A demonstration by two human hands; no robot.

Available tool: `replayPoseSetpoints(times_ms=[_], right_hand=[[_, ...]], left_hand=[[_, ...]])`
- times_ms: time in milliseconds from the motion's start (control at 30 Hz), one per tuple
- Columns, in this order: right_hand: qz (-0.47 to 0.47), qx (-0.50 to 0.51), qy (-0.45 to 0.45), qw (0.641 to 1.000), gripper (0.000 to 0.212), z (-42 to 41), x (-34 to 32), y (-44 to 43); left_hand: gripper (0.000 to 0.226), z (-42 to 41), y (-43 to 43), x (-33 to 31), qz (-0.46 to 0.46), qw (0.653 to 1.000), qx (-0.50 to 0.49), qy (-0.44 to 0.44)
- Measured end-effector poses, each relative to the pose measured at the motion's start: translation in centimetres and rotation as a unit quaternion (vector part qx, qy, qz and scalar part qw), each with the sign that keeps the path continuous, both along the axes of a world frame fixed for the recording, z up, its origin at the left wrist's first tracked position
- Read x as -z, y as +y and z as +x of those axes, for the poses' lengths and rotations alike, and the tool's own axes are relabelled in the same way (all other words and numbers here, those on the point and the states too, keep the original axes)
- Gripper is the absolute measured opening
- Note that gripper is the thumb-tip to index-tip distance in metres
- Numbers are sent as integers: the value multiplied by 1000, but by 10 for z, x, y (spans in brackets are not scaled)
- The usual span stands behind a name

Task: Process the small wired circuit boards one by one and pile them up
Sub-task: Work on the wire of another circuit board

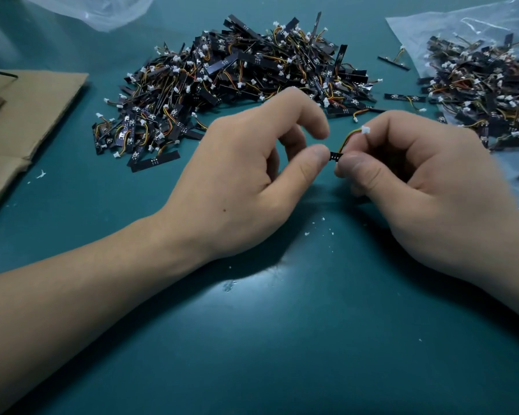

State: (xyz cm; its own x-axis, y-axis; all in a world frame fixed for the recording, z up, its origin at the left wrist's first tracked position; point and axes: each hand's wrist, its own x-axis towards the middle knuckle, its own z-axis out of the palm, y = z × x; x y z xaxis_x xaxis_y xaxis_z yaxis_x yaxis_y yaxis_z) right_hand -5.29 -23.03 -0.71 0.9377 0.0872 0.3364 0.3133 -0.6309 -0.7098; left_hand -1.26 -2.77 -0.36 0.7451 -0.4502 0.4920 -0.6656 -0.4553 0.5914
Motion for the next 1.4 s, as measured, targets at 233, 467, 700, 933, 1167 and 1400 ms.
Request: replayPoseSetpoints(times_ms=[233, 467, 700, 933, 1167, 1400], right_hand=[[16, -11, 8, 1000, 13, -1, 1, 1], [23, -19, 7, 1000, 12, -1, 0, 1], [36, -40, 30, 998, 15, -3, -3, 2], [45, -59, 28, 997, 15, -4, -4, 3], [17, -75, 20, 997, 22, -5, -3, 0], [17, -61, -7, 998, 16, -4, 1, -3]], left_hand=[[5, 0, -1, -3, 18, 1000, -5, -2], [7, -1, -1, -3, 4, 1000, 3, 8], [8, -1, 0, -3, -10, 1000, 28, -6], [7, 0, 2, -4, -28, 998, 58, -20], [8, -1, 2, -4, -20, 998, 63, -20], [3, -1, 1, -4, -33, 998, 58, 6]])
